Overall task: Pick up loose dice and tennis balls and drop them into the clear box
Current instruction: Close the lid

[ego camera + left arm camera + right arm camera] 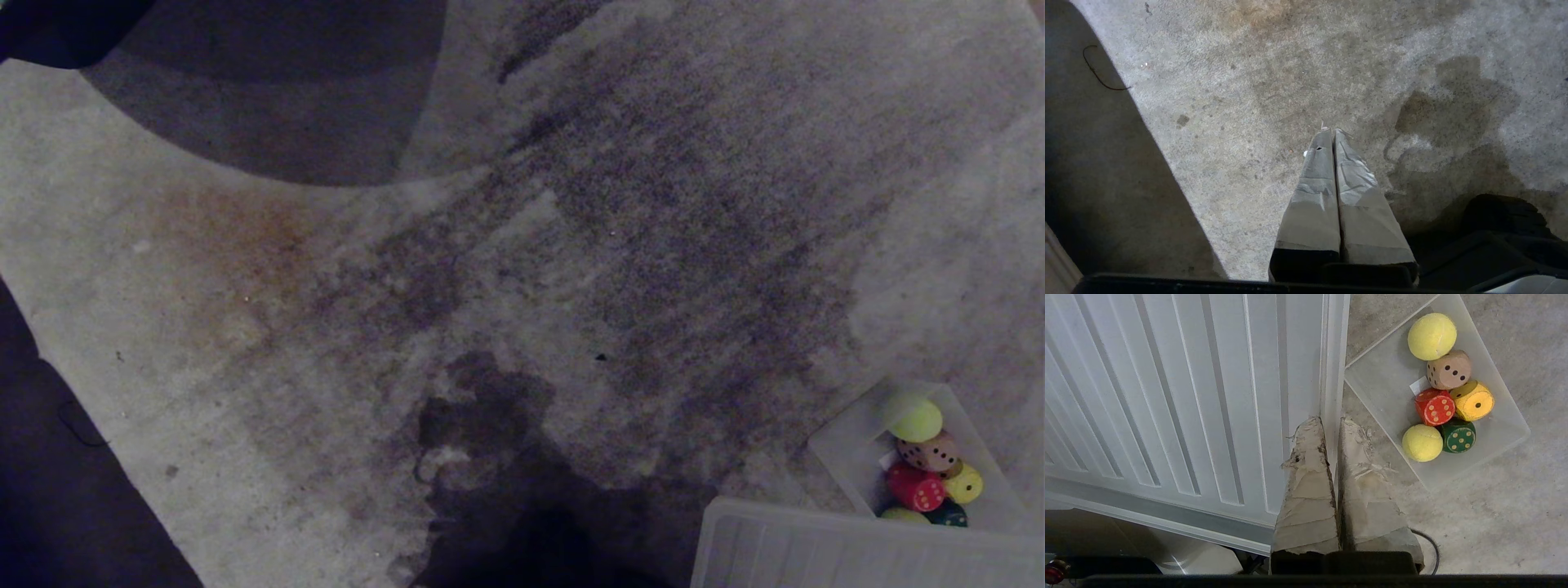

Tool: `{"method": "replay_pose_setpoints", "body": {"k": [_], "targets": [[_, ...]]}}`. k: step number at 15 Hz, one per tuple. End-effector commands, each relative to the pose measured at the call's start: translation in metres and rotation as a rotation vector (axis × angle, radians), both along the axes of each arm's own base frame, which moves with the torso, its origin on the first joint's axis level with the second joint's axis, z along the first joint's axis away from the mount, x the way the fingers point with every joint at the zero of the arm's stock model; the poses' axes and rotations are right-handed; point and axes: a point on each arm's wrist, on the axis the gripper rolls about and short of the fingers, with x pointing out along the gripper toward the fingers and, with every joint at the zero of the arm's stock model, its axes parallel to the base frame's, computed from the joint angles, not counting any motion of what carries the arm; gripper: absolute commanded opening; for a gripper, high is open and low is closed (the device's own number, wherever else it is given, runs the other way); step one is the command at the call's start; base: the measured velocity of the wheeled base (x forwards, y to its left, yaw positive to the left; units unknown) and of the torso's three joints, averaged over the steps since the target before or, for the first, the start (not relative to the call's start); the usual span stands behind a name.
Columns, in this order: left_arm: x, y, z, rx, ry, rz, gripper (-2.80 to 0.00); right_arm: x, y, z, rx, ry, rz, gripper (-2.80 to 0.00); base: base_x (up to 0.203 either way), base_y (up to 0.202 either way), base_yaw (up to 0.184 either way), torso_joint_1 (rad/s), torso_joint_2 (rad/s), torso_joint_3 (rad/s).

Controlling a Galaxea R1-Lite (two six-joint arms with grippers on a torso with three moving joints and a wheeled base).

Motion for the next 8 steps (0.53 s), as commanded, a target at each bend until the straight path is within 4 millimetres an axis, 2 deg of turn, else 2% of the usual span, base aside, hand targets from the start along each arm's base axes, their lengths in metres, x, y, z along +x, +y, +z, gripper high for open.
{"method": "replay_pose_setpoints", "body": {"k": [1, 4, 8], "targets": [[0.0002, -0.0001, -0.0004, 0.002, 0.002, -0.002, -2.80, 0.0002, 0.0000, -0.0001, 0.002, 0.005, -0.001, -2.80, 0.000, 0.000, 0.000, 0.000, 0.00, 0.000], [0.0002, -0.0001, -0.0004, 0.004, 0.003, -0.002, -2.80, 0.0002, 0.0000, -0.0001, 0.001, 0.005, -0.001, -2.80, 0.000, 0.000, 0.000, 0.000, 0.00, 0.000], [0.0002, -0.0001, -0.0004, 0.004, 0.003, -0.002, -2.80, 0.0002, -0.0001, -0.0001, 0.001, 0.005, 0.000, -2.80, 0.003, 0.007, -0.134, 0.001, 0.00, 0.004]]}}
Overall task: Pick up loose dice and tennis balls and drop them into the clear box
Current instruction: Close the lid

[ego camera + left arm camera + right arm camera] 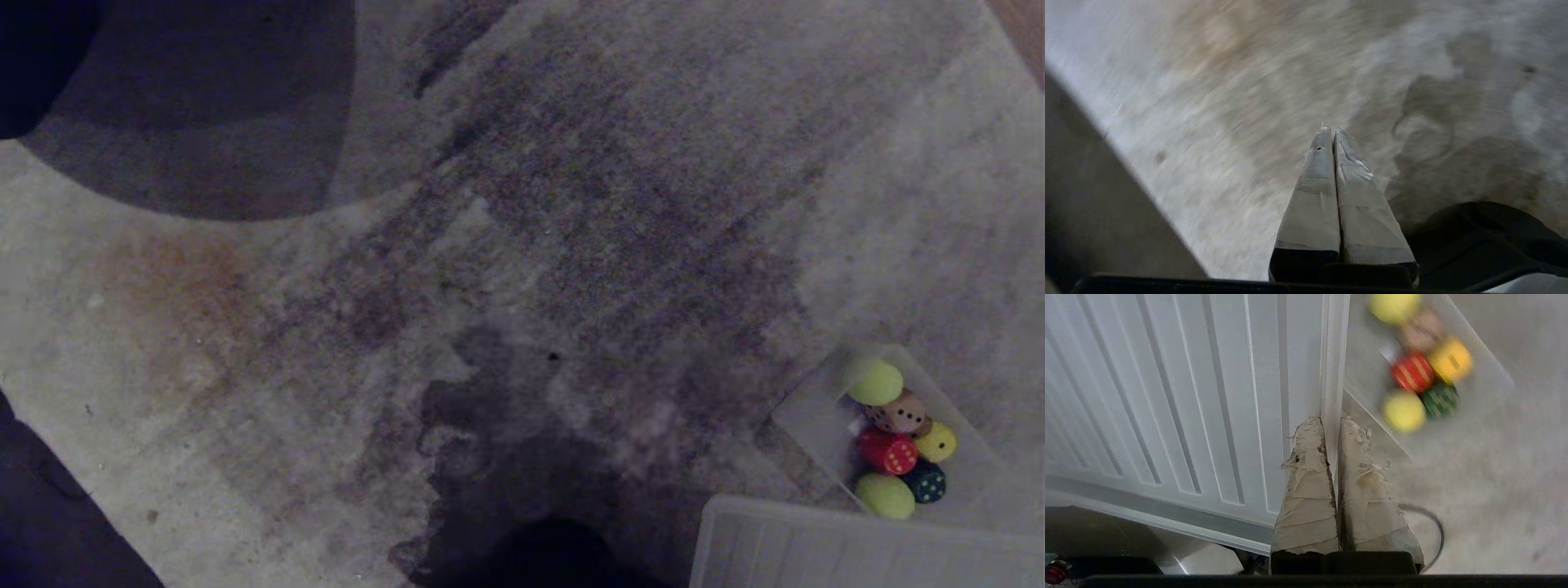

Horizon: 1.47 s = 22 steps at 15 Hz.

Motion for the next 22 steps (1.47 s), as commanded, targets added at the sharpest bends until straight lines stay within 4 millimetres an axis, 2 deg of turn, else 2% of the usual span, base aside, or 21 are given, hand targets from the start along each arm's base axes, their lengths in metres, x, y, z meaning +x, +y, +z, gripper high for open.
{"method": "replay_pose_setpoints", "body": {"k": [1, 12, 20, 22], "targets": [[0.0002, 0.0000, -0.0004, -0.002, 0.003, 0.001, -2.80, 0.0002, 0.0000, 0.0000, 0.000, 0.005, 0.001, -2.80, 0.001, 0.012, -0.162, 0.006, 0.00, 0.005], [0.0002, 0.0001, -0.0004, -0.003, 0.003, 0.002, -2.80, 0.0002, 0.0000, 0.0000, 0.000, 0.005, 0.003, -2.80, 0.001, 0.011, -0.158, 0.003, 0.00, 0.002], [0.0002, 0.0001, -0.0004, -0.006, 0.002, 0.005, -2.80, 0.0002, 0.0000, 0.0000, 0.000, 0.005, 0.000, -2.80, 0.000, 0.000, -0.010, 0.000, 0.00, 0.001], [0.0002, 0.0001, -0.0004, -0.006, 0.002, 0.005, -2.80, 0.0002, 0.0000, 0.0000, 0.000, 0.005, 0.000, -2.80, -0.142, 0.000, -0.002, 0.002, 0.00, 0.001]]}}
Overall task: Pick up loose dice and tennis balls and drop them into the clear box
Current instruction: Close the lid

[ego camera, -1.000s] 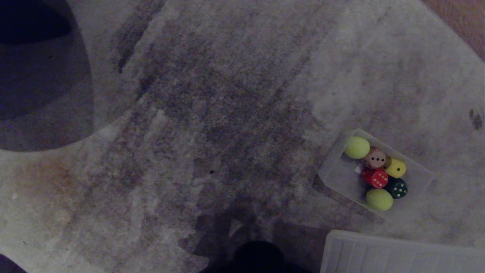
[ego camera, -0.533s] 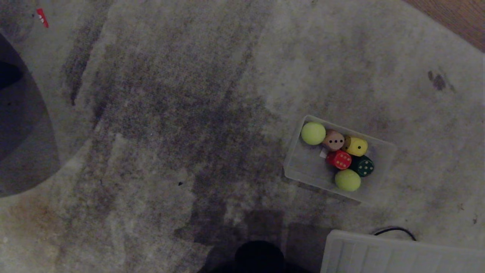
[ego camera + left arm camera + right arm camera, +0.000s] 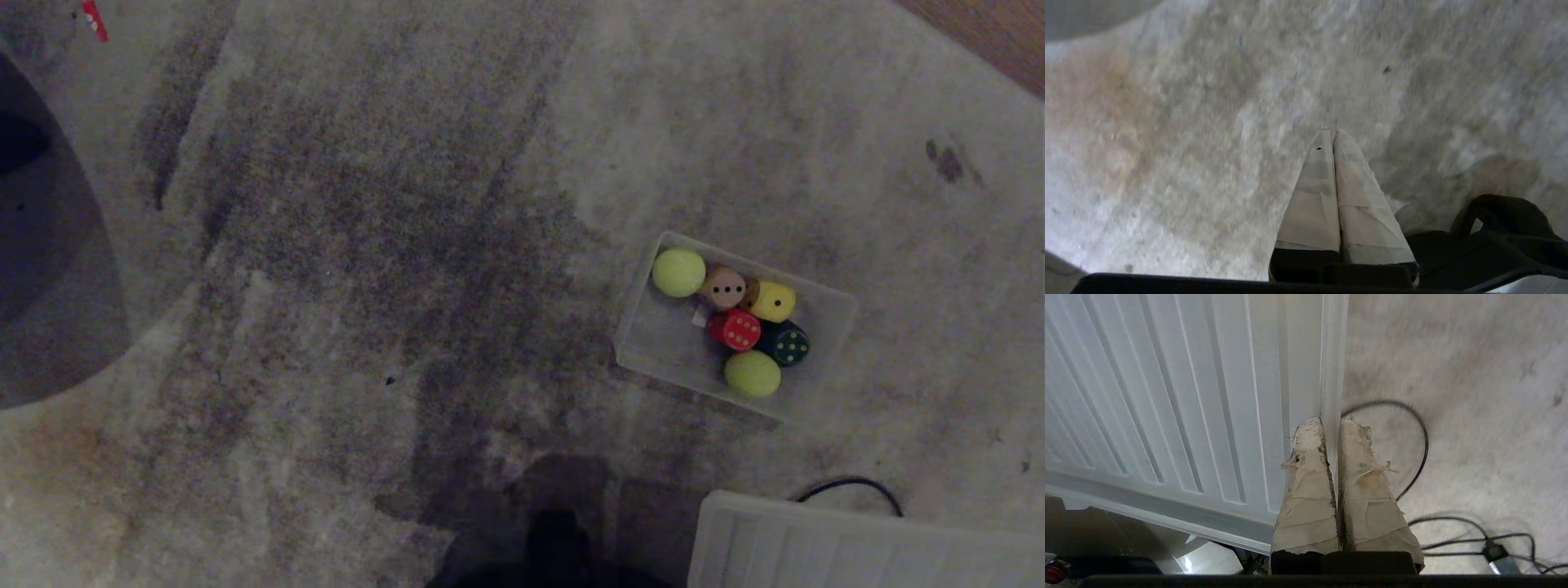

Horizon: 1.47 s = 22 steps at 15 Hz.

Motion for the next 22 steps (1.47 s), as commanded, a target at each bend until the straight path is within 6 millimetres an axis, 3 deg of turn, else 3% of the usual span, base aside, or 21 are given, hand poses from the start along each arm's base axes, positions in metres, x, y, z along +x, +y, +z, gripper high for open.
{"method": "replay_pose_setpoints", "body": {"k": [1, 16, 22], "targets": [[0.0002, 0.0000, -0.0004, -0.003, 0.002, 0.000, -2.80, 0.0001, 0.0000, -0.0001, 0.000, 0.003, 0.000, -2.80, -0.185, 0.000, 0.001, 0.001, 0.00, 0.002], [0.0002, 0.0000, -0.0004, 0.000, 0.002, -0.002, -2.80, 0.0001, 0.0001, -0.0001, 0.001, 0.003, 0.001, -2.80, -0.018, 0.000, 0.000, 0.000, 0.00, 0.000], [0.0002, 0.0000, -0.0004, -0.007, 0.002, 0.000, -2.80, 0.0001, 0.0001, -0.0001, 0.001, 0.003, 0.001, -2.80, 0.002, 0.004, -0.090, 0.002, 0.00, 0.002]]}}
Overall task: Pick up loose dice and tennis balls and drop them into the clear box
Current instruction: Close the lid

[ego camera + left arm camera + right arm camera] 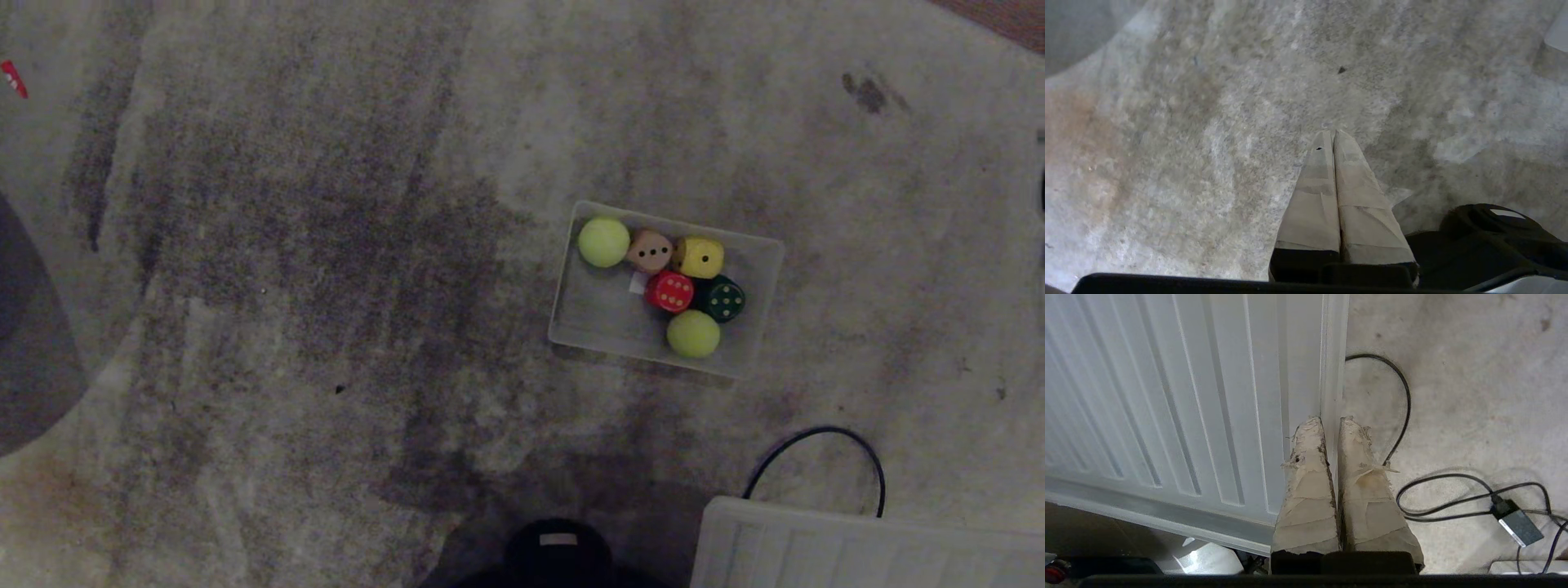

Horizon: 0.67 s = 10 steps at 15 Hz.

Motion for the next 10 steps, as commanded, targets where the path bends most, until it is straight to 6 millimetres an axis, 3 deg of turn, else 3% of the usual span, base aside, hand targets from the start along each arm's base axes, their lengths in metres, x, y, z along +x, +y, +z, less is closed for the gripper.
{"method": "replay_pose_setpoints", "body": {"k": [1, 10], "targets": [[0.0002, 0.0000, -0.0003, -0.002, 0.001, 0.001, -2.80, 0.0001, 0.0000, -0.0001, -0.001, 0.003, 0.002, -2.80, 0.000, 0.000, 0.000, 0.000, 0.00, 0.000], [0.0002, 0.0001, -0.0003, -0.002, 0.001, 0.002, -2.80, 0.0001, -0.0001, -0.0001, -0.002, 0.003, -0.004, -2.80, 0.000, 0.000, 0.000, 0.000, 0.00, 0.000]]}}
